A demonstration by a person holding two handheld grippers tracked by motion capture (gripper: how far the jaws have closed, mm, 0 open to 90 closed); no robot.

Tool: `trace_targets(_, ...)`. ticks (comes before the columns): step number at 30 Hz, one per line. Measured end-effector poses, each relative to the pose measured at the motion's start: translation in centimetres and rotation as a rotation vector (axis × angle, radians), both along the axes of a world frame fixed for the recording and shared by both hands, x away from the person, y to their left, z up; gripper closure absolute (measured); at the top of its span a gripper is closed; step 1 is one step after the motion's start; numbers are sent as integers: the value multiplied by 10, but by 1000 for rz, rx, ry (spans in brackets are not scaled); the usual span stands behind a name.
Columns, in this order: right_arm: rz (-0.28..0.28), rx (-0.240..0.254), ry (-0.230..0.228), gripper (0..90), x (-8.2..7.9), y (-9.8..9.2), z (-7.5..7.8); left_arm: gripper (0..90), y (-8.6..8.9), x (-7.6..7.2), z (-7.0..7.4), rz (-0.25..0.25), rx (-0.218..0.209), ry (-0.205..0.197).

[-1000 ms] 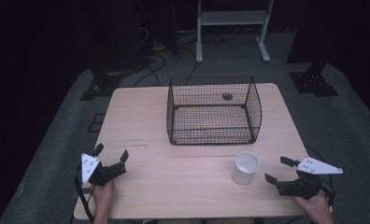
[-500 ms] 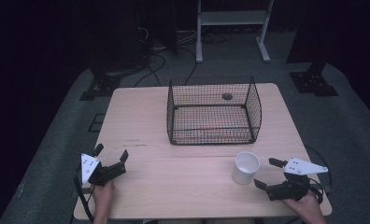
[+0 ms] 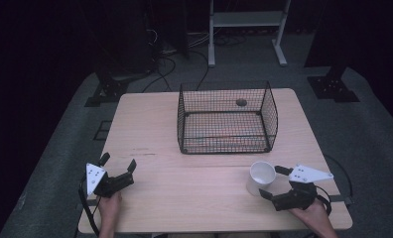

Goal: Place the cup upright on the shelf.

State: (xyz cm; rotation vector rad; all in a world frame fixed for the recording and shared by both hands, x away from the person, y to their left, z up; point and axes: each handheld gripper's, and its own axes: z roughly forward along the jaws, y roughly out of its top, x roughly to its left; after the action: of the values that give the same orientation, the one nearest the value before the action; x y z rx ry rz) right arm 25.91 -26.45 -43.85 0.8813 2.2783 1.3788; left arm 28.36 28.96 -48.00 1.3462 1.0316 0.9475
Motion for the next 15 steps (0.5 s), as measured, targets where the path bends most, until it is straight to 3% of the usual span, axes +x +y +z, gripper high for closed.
trace_targets(15, 12, -27, 1, 49, 14, 16, -7, 0, 0, 0, 0, -1, 3, 0)
